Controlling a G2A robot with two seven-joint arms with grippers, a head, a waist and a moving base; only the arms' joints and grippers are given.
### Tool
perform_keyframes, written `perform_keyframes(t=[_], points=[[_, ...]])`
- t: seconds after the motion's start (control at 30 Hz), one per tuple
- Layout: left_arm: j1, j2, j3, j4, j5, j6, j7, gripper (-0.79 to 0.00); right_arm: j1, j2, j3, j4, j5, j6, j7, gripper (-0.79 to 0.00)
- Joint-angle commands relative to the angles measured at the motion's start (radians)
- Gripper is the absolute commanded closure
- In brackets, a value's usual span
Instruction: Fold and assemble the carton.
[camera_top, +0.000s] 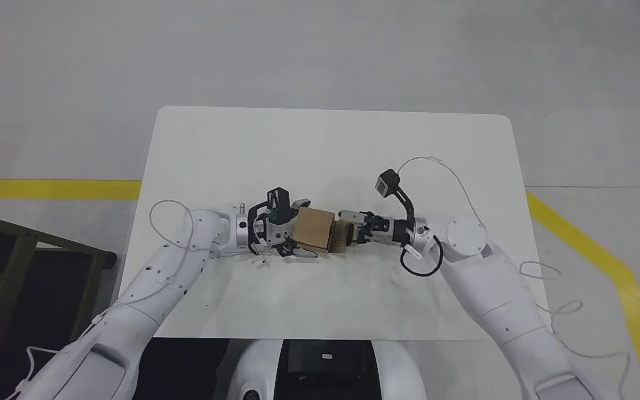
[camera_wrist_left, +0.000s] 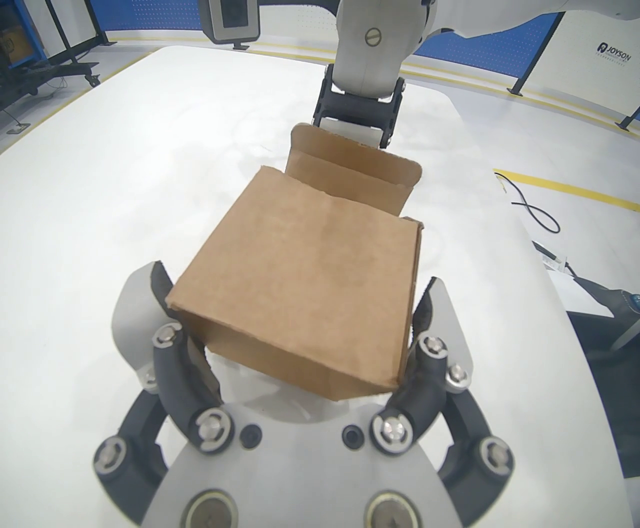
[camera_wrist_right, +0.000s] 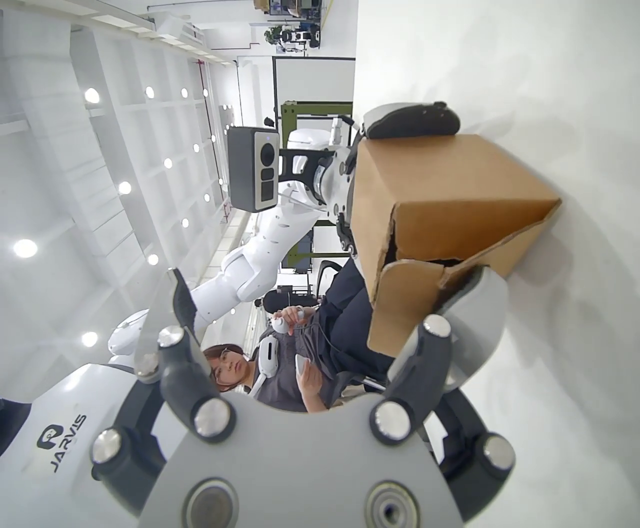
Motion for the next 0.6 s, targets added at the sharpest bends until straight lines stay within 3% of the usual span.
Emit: perform_keyframes(t=[0.0,0.33,0.4,0.47,0.5,0.57], points=[[0.0,0.0,0.0,0.0,0.001,-0.002,-0.001,-0.785,-0.004,-0.002,0.002,0.004,0.009,-0.009,-0.014,-0.785],[0.0,-0.001,0.001,0.002,-0.003,-0.002,-0.003,-0.785,-0.014,-0.002,0.01,0.003,0.008,-0.038,-0.007,-0.779],[0.001,-0.001,0.001,0.002,-0.003,-0.002,-0.004,-0.785,-0.012,-0.003,0.006,0.002,0.002,-0.04,-0.004,-0.536],[0.0,-0.001,0.002,0.001,-0.002,-0.002,-0.005,-0.785,-0.01,-0.004,0.003,0.004,-0.005,-0.041,-0.005,-0.453],[0.0,-0.002,0.003,0.002,-0.002,-0.002,-0.005,-0.785,-0.009,-0.005,0.002,0.005,-0.009,-0.04,-0.005,-0.372],[0.0,-0.002,0.003,0.002,-0.003,-0.001,-0.004,-0.785,-0.008,-0.005,0.001,0.006,-0.019,-0.039,-0.004,-0.357]])
